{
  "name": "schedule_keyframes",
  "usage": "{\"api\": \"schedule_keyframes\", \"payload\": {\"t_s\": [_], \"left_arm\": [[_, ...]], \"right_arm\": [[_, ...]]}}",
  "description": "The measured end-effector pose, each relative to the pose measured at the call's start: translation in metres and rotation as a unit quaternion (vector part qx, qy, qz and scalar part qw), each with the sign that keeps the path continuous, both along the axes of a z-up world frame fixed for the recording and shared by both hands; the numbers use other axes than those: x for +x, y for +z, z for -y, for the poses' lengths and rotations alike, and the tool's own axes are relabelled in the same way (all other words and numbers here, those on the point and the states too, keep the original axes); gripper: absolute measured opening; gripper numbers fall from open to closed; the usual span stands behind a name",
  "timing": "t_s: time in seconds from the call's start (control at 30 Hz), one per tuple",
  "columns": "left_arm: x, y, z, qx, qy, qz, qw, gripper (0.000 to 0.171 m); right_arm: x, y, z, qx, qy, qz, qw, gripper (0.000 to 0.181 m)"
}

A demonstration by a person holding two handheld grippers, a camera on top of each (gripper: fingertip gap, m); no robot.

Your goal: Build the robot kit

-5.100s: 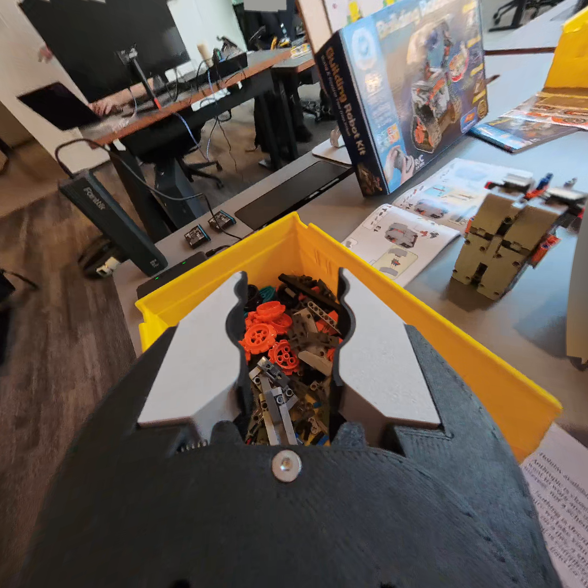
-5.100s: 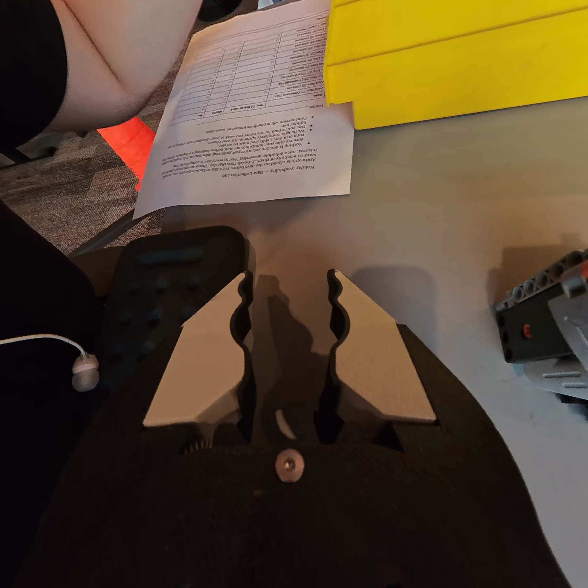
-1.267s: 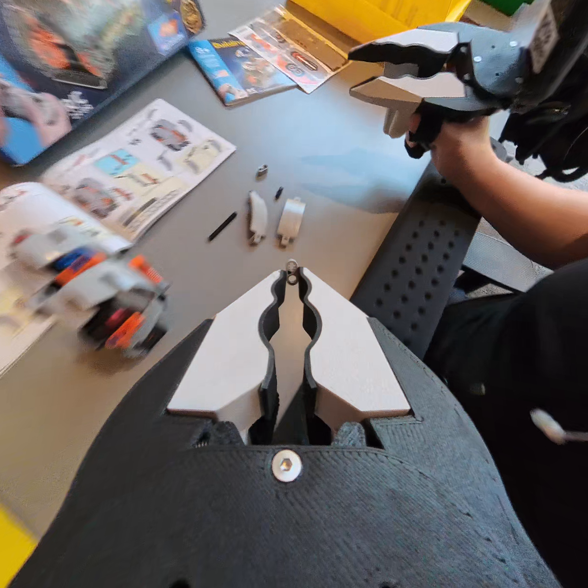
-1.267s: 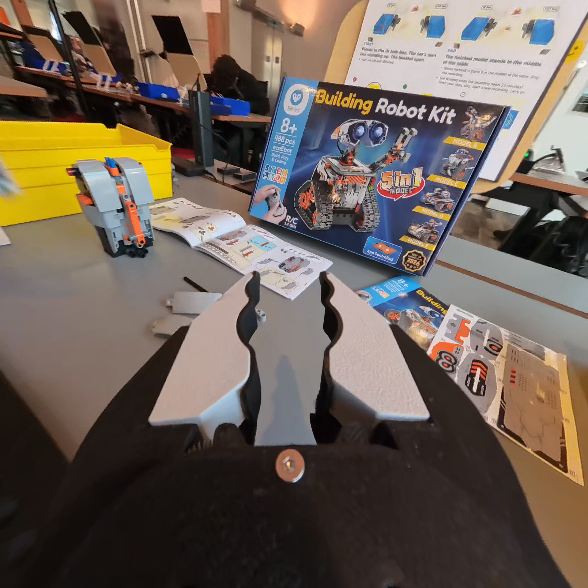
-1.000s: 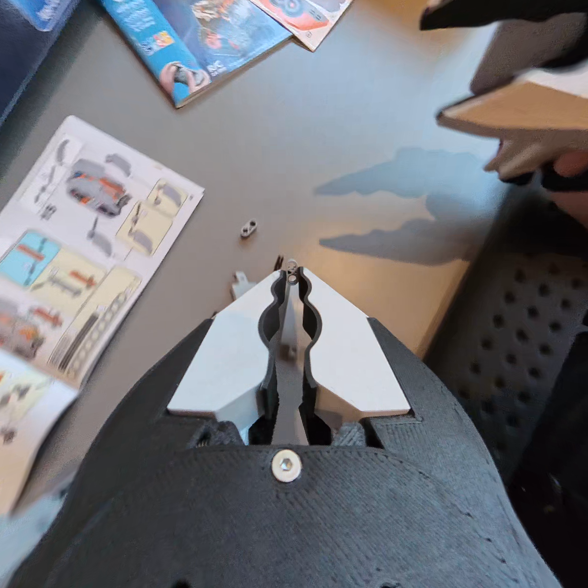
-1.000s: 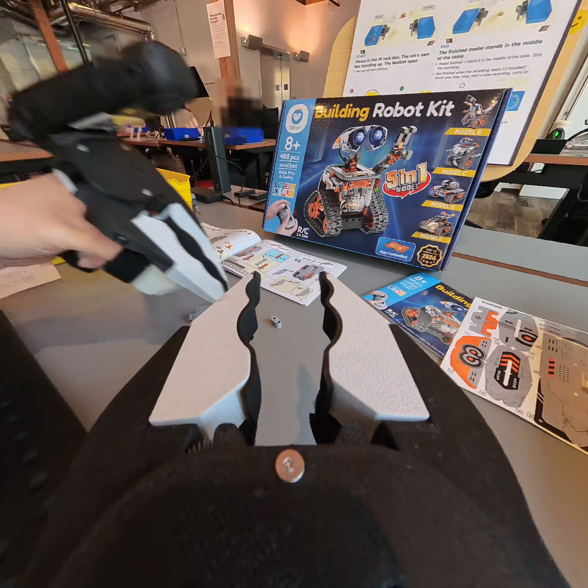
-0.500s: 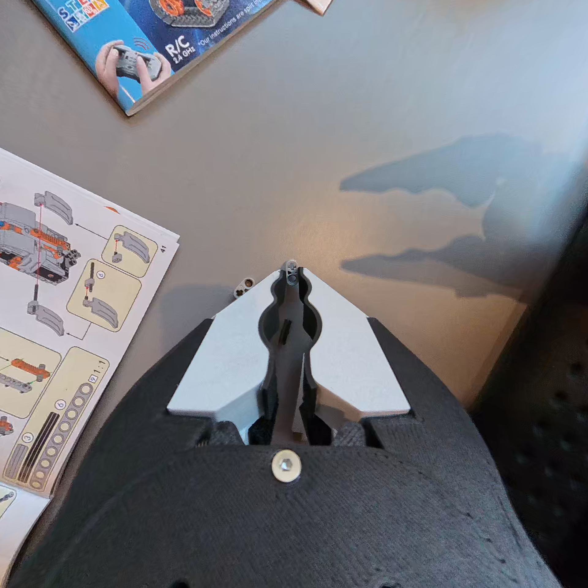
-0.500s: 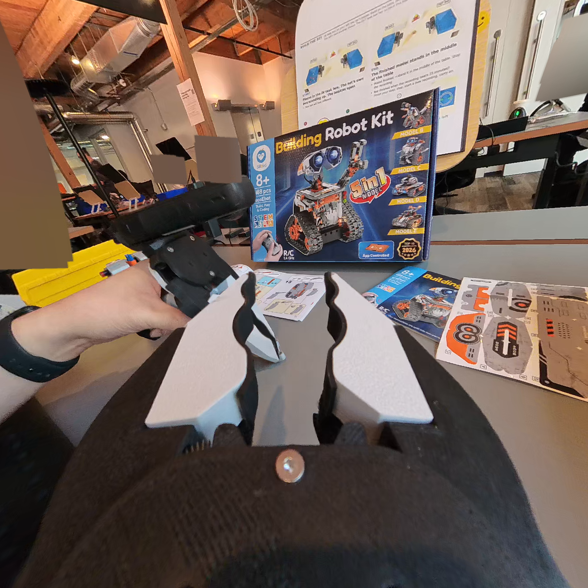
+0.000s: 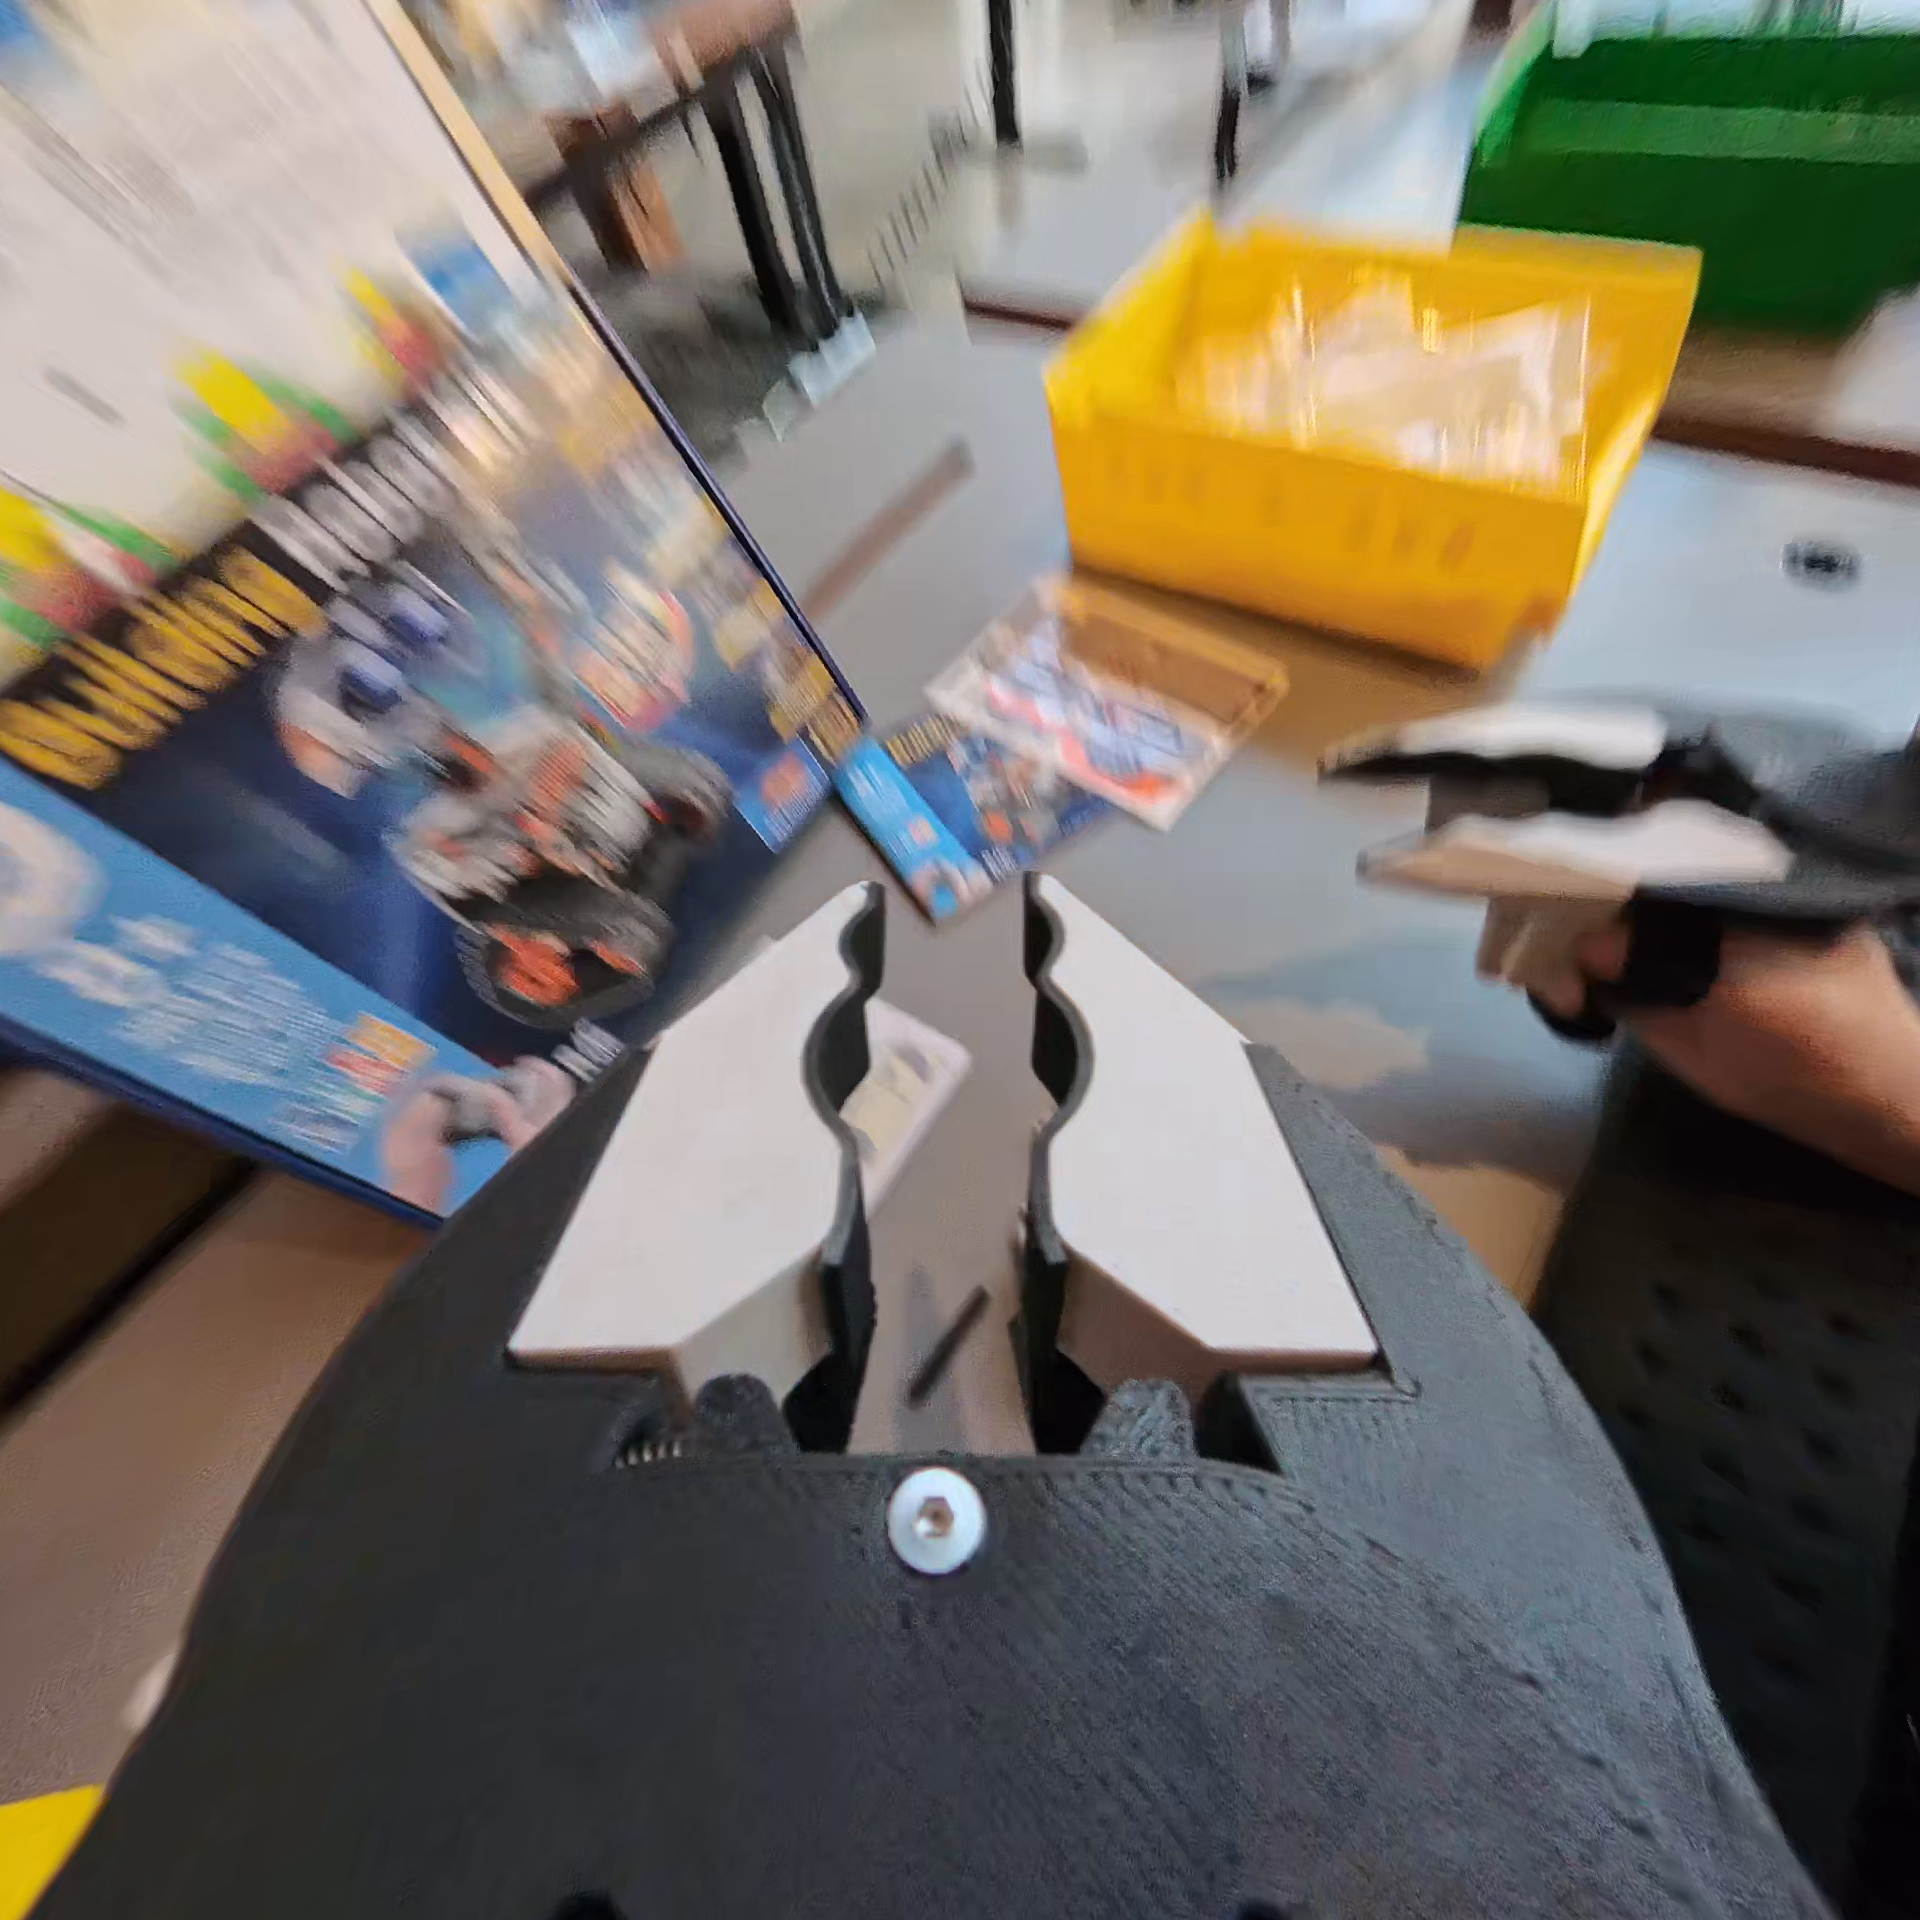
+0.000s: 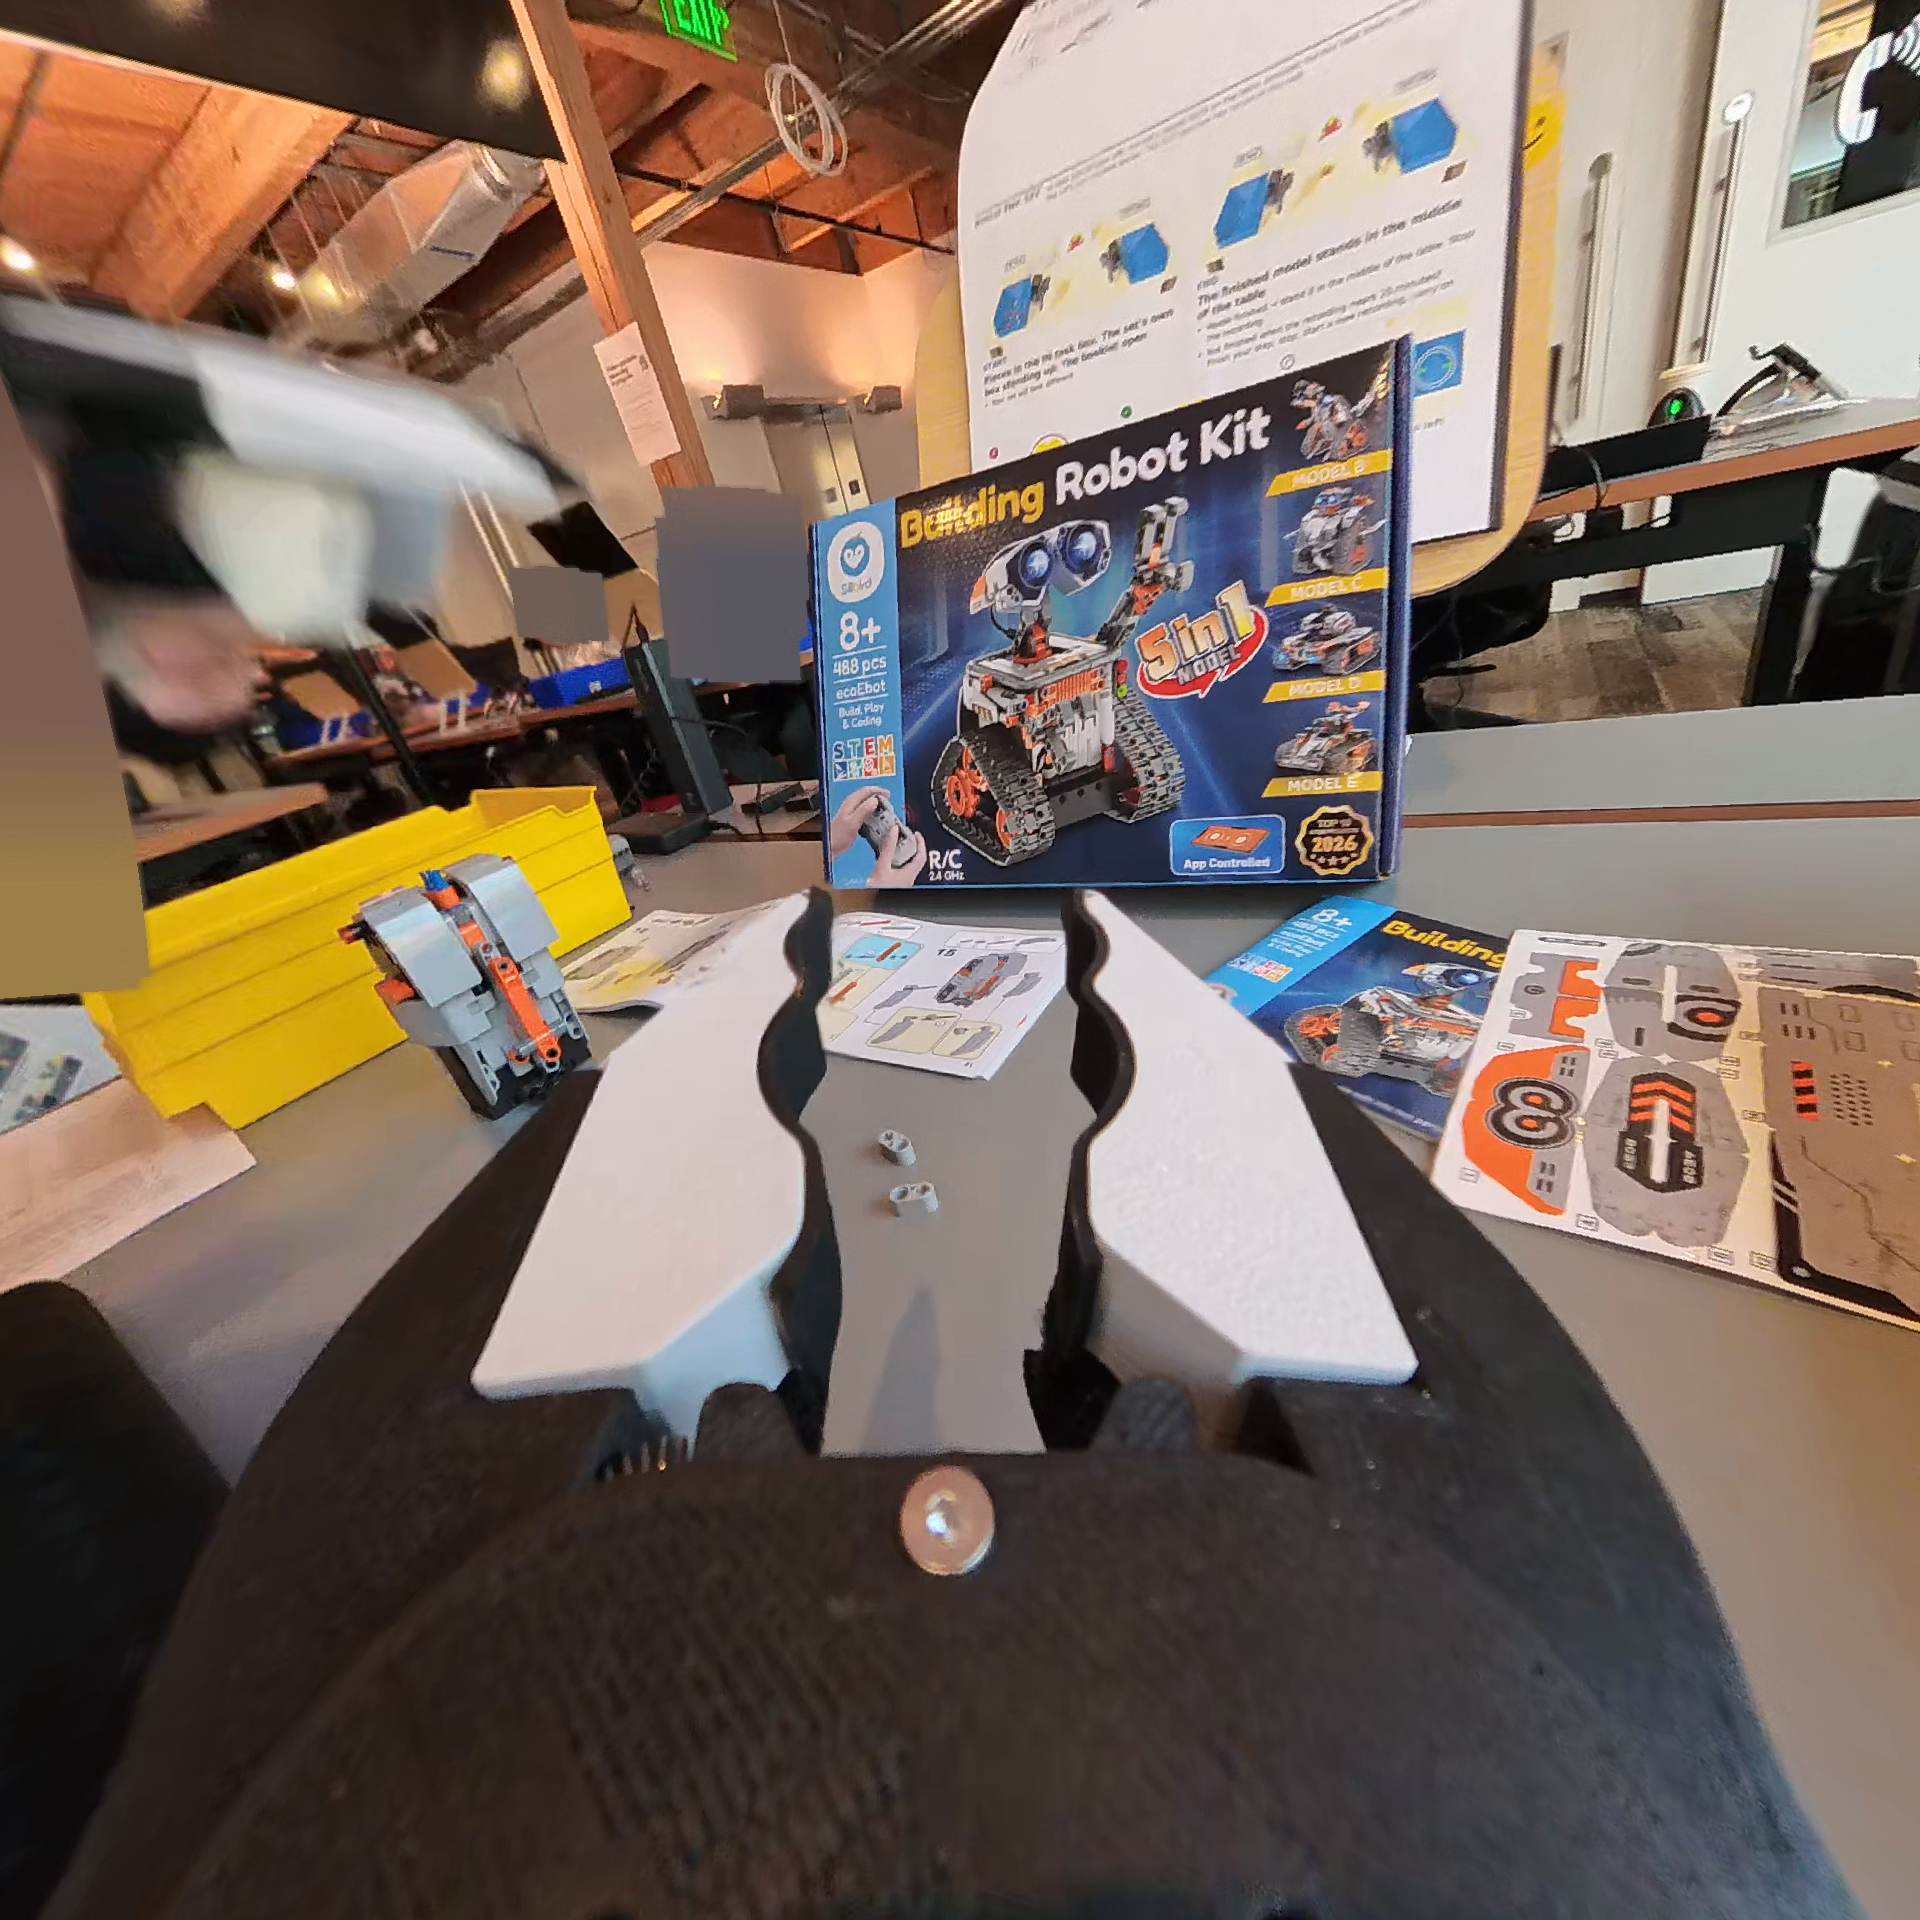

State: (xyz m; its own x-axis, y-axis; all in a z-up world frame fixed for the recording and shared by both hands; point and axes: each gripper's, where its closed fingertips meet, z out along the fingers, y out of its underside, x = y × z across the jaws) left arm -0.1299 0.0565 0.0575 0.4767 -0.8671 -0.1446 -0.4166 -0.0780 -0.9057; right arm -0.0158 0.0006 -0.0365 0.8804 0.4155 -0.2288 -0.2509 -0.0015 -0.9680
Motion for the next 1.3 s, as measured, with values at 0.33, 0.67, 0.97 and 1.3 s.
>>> {"api": "schedule_keyframes", "payload": {"t_s": [0.33,0.67,0.97,1.3], "left_arm": [[-0.075,0.092,-0.041,0.108,0.114,0.13,0.979,0.053],[-0.105,0.075,-0.081,0.132,0.142,0.115,0.974,0.048],[-0.114,0.087,-0.095,0.154,0.179,0.174,0.956,0.028],[-0.091,0.072,-0.111,0.146,0.161,0.171,0.961,0.011]], "right_arm": [[-0.017,0.0,-0.022,-0.012,0.033,0.039,0.999,0.046],[-0.038,0.149,-0.109,0.08,0.024,0.072,0.994,0.072],[-0.039,0.164,-0.162,0.077,0.041,0.077,0.993,0.044],[-0.069,0.137,-0.154,0.003,0.172,0.136,0.976,0.0]]}}
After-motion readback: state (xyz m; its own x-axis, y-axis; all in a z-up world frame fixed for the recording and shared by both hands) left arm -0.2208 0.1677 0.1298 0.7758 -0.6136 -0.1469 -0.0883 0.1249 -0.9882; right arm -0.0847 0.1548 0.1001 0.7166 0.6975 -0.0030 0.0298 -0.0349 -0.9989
